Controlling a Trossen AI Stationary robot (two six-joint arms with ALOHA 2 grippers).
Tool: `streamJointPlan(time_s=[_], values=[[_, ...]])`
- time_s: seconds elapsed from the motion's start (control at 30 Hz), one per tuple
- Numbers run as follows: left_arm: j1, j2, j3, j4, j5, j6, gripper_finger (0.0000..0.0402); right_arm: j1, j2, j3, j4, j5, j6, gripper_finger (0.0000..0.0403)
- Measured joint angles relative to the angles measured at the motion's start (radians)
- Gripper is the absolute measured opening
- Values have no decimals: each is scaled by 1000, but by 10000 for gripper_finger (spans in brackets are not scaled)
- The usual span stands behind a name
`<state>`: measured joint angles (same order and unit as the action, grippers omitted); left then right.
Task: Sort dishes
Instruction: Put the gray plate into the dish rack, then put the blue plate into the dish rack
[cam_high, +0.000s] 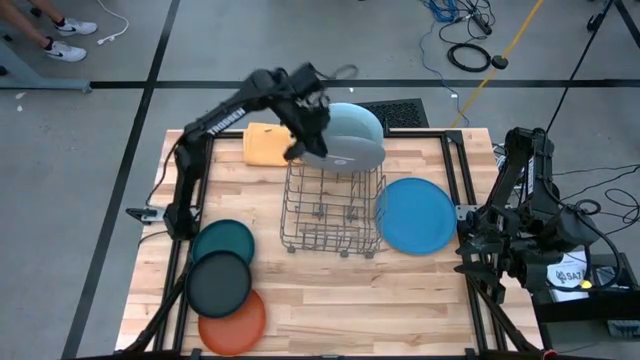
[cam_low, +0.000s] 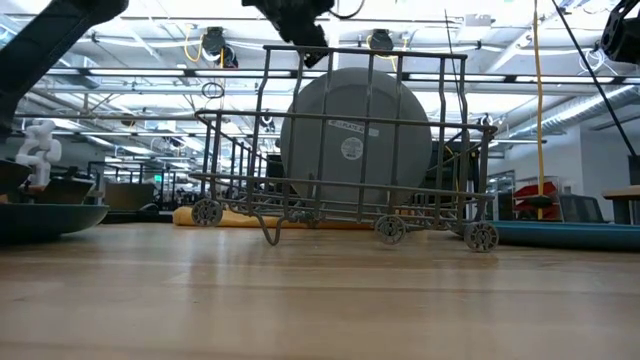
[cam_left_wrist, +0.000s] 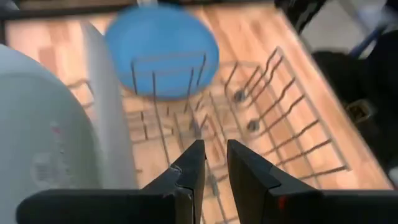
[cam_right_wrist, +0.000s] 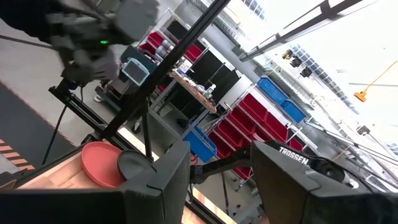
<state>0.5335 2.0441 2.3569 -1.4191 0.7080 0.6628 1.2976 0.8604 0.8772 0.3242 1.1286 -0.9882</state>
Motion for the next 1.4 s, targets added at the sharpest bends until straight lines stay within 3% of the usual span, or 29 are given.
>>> streamJointPlan(time_s=[0.1,0.3,0.43,0.53,0.63,0.93,1.1,1.2,1.4], values=[[-61,25,0,8,-160,-16,68,0,0,0,3,0,1,164],[-109,53,-1,122,-655,-120,68,0,0,0,10,-3,5,164],[-109,55,-1,222,-875,-209,68,0,0,0,17,-4,8,164],[-109,53,-1,235,-881,-205,68,0,0,0,16,-4,8,164],[-138,53,-1,234,-813,-182,68,0,0,0,17,-4,8,164],[-336,53,-1,392,-742,0,68,0,0,0,15,0,1,164],[-447,63,1,555,-738,-95,74,0,0,0,15,0,0,164],[-501,104,1,552,-735,-169,106,0,0,0,18,1,-4,164],[-634,234,-2,621,-768,-212,218,0,0,0,59,-1,-23,164]])
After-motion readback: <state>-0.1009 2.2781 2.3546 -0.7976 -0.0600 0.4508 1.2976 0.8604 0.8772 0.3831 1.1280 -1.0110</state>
